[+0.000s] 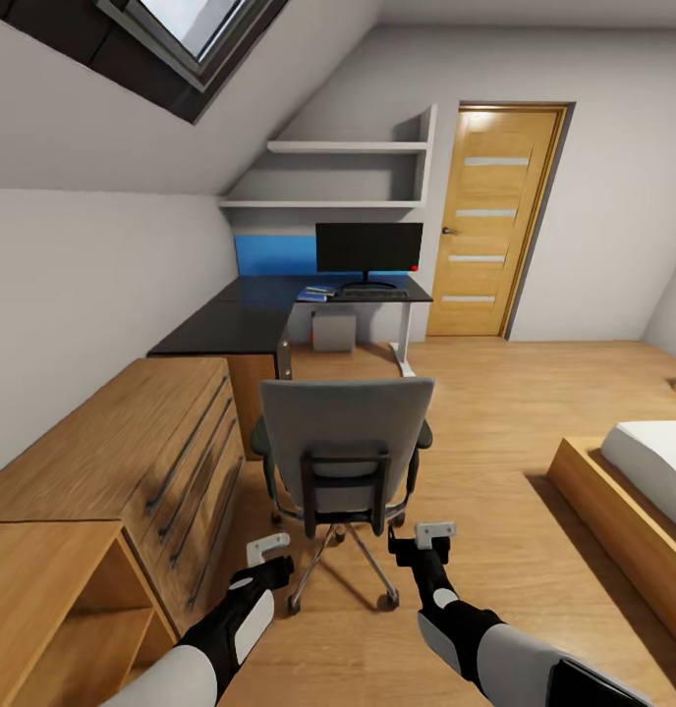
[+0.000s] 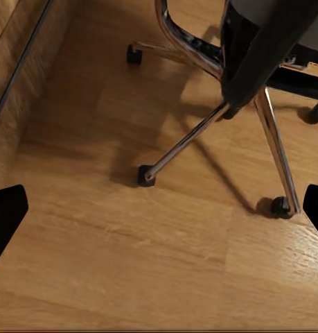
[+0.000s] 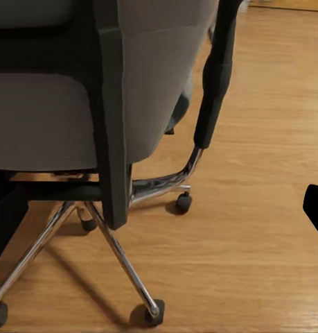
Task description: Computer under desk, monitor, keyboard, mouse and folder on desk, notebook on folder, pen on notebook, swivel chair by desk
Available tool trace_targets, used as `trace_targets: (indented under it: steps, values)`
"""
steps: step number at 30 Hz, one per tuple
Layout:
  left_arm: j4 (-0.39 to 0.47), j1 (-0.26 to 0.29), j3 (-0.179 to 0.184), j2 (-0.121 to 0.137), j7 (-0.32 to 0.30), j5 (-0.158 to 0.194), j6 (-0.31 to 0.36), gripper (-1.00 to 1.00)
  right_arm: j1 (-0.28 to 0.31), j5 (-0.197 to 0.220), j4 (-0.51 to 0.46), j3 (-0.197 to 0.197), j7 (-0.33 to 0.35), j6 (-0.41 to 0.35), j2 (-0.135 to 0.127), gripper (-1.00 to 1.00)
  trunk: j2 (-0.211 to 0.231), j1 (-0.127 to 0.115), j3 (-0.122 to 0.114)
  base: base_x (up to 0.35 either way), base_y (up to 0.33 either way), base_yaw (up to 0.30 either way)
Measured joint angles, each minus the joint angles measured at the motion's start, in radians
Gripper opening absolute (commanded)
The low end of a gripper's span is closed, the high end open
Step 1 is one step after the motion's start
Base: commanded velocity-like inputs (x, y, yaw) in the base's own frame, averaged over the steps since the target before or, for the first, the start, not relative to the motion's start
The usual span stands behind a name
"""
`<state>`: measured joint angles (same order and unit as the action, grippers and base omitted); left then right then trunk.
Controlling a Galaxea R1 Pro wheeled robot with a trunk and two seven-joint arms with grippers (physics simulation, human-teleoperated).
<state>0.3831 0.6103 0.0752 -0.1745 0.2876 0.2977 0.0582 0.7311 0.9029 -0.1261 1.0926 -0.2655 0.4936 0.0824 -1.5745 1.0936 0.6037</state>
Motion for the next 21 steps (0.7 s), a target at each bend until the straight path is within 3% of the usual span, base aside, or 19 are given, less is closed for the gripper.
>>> trace_targets:
  steps: [1, 4, 11, 21]
  values:
    - [-0.031, 0.0, 0.009, 0.0, -0.075, -0.003, 0.001, 1.0, 0.0, 0.0, -0.001, 0.001, 0.046, 0.02, 0.0, 1.0, -0.007, 0.004, 0.003, 0.0, 0.0, 0.0]
    - [-0.041, 0.0, 0.011, 0.0, -0.119, -0.006, 0.001, 1.0, -0.001, 0.003, 0.005, 0.0, 0.089, 0.066, -0.001, 1.0, -0.028, 0.015, 0.013, 0.0, 0.0, 0.0]
    - [-0.04, 0.0, 0.012, 0.0, -0.127, -0.007, -0.007, 1.0, -0.003, -0.001, 0.004, 0.003, 0.103, 0.073, 0.001, 1.0, -0.077, 0.042, 0.034, 0.0, 0.0, 0.0]
    - [-0.04, 0.0, 0.012, 0.0, -0.127, -0.007, -0.012, 1.0, -0.003, -0.002, 0.008, 0.003, 0.181, 0.067, -0.001, 1.0, -0.147, 0.081, 0.066, 0.0, 0.0, 0.0]
